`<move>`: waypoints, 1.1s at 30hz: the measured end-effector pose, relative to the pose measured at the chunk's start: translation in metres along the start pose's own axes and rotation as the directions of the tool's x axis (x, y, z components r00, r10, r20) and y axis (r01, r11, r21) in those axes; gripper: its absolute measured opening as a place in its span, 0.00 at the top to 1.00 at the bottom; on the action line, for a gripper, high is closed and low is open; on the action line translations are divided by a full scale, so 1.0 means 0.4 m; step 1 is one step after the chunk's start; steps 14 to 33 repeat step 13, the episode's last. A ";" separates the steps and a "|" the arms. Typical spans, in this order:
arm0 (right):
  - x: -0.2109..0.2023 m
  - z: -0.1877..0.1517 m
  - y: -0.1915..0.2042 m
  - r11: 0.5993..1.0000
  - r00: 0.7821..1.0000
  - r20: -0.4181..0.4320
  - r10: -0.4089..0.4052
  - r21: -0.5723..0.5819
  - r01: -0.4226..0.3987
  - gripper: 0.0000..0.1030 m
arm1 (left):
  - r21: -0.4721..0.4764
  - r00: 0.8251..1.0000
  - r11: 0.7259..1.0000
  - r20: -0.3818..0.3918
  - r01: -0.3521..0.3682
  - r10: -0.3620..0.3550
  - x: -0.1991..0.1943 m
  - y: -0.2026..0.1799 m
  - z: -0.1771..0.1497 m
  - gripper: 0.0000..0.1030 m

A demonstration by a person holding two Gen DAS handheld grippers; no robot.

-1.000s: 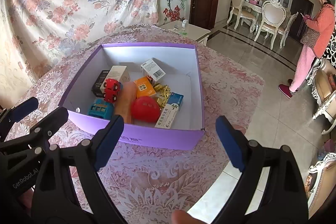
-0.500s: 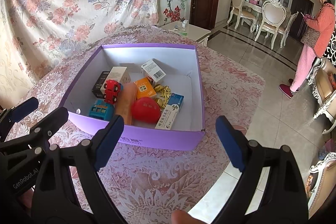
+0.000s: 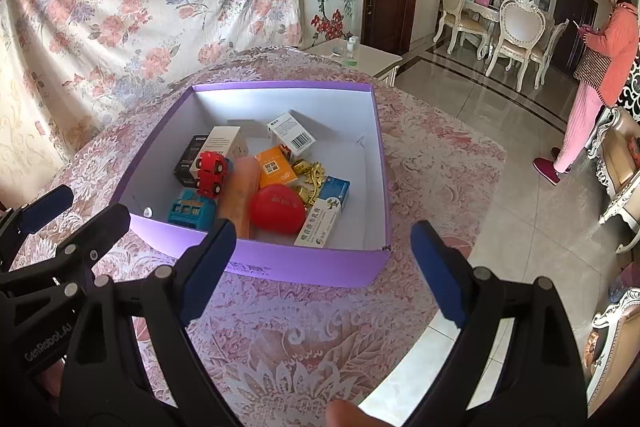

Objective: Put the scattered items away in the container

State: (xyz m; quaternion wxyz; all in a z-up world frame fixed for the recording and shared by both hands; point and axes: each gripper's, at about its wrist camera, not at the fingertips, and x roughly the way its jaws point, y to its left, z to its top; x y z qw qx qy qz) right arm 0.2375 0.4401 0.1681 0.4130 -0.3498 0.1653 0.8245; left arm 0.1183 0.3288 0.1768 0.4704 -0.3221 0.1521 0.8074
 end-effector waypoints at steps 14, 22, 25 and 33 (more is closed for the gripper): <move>0.007 -0.002 -0.002 1.000 1.000 -0.001 0.000 -0.001 0.000 0.13 | -0.012 0.999 0.999 0.016 0.034 -0.033 -0.005 0.002 -0.009 0.21; 0.007 -0.002 -0.002 1.000 1.000 -0.001 0.000 -0.001 0.000 0.13 | -0.012 0.999 0.999 0.016 0.034 -0.033 -0.005 0.002 -0.009 0.21; 0.007 -0.002 -0.002 1.000 1.000 -0.001 0.000 -0.001 0.000 0.13 | -0.012 0.999 0.999 0.016 0.034 -0.033 -0.005 0.002 -0.009 0.21; 0.007 -0.002 -0.002 1.000 1.000 -0.001 0.000 -0.001 0.000 0.13 | -0.012 0.999 0.999 0.016 0.034 -0.033 -0.005 0.002 -0.009 0.21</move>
